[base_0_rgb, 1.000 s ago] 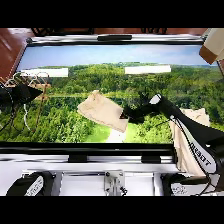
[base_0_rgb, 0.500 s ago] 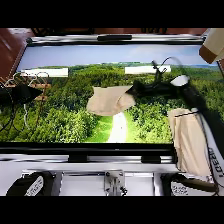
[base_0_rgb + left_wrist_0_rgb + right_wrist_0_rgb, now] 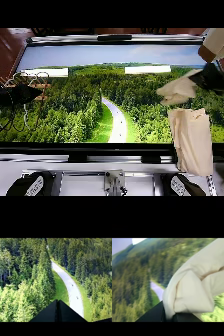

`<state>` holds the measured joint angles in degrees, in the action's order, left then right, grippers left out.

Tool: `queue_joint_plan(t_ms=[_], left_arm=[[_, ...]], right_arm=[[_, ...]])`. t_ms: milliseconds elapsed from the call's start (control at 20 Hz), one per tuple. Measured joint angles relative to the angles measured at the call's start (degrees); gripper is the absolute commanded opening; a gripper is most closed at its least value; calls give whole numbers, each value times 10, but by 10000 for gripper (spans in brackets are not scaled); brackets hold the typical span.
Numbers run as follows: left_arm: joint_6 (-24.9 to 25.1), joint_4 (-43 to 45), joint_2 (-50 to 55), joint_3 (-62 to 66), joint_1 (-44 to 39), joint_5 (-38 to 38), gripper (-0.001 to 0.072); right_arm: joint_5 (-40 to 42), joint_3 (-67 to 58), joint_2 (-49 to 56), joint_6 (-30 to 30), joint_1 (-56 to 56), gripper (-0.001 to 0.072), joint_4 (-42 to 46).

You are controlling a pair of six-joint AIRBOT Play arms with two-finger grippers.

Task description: Fold the shirts.

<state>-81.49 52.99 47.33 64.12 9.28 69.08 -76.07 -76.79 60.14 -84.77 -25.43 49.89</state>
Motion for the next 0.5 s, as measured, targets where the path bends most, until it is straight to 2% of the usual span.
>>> queue_joint_plan(t_ms=[200,500], left_arm=[[0,0,-5,0,0,0,34],[0,0,-13,0,0,1,34]], right_arm=[[-59,-2,-41,-7,-99,64,61],[-172,-4,-57,-4,-185,64,124]])
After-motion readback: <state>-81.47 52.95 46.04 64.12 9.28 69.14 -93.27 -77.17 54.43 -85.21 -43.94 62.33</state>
